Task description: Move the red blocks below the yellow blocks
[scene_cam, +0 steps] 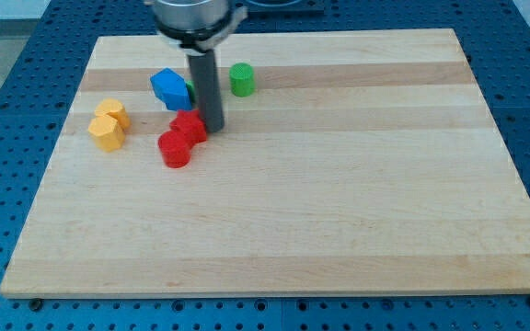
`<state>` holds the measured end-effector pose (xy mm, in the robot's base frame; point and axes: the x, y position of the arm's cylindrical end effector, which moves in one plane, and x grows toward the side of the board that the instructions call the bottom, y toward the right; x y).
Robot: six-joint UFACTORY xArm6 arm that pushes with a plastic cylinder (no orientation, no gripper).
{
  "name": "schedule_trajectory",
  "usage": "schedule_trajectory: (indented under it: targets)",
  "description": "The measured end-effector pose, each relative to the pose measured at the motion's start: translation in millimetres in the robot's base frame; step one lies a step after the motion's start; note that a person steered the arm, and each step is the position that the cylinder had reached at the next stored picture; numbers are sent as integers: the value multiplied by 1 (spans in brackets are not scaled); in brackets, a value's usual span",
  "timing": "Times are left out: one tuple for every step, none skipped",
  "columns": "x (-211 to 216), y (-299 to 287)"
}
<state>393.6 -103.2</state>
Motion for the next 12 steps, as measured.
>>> schedule_trajectory:
  targets:
    - [0, 5]
    - [0, 69]
    - [20, 92]
    - [43, 50]
    - [57, -12]
    - [62, -66]
    - [69, -93]
    - [71, -70]
    - [71, -35]
    - [71, -26]
    - [71, -62]
    - [70, -100]
